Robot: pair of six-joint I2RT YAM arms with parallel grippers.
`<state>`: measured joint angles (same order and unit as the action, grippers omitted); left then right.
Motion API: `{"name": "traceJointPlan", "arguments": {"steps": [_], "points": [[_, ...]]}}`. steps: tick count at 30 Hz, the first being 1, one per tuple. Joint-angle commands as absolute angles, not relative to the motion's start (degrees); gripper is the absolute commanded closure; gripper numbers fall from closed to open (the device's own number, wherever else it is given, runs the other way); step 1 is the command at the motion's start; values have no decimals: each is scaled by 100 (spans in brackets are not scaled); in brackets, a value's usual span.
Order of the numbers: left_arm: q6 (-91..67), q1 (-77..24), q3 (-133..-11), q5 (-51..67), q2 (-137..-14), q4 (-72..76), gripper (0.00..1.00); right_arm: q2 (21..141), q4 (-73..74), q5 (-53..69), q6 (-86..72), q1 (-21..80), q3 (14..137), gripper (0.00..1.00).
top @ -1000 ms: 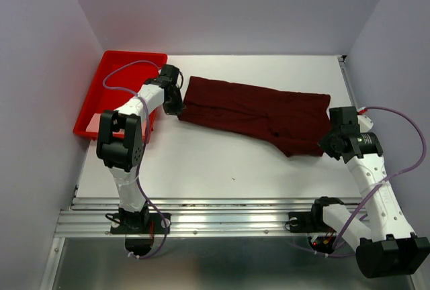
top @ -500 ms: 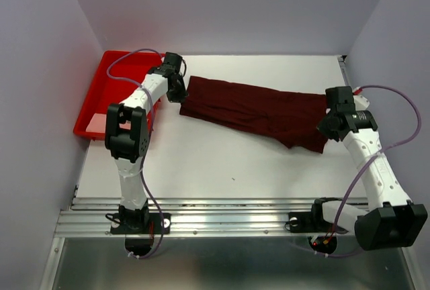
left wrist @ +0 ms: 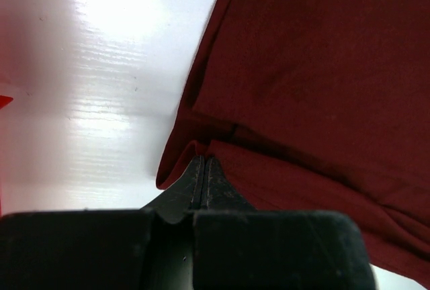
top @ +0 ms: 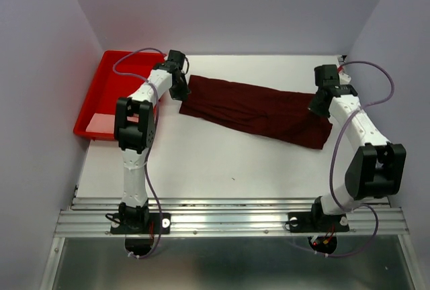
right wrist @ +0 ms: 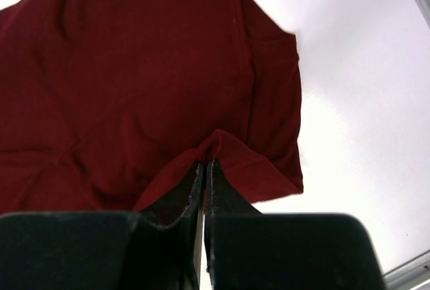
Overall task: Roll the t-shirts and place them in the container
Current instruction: Fold the T-shirt at the center of the board.
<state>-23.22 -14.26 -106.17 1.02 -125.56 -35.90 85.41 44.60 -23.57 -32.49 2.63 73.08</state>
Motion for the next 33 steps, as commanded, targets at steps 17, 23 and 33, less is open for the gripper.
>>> {"name": "traceJointPlan", "arguments": {"steps": [17, 23, 33], "points": [[-2408, -1274, -11409, 519, -12508, -3595, 45, 9581, 3156, -733, -2979, -615, 7964, 36], [-2391, -1468, -11338, 299, -11822, -3612, 45, 8912, 2541, 622, -3479, -335, 6479, 41], [-2391, -1749, -10881, 228, -11373, -3551, 45, 9394, 1960, 1160, -3797, -211, 5985, 47]]}}
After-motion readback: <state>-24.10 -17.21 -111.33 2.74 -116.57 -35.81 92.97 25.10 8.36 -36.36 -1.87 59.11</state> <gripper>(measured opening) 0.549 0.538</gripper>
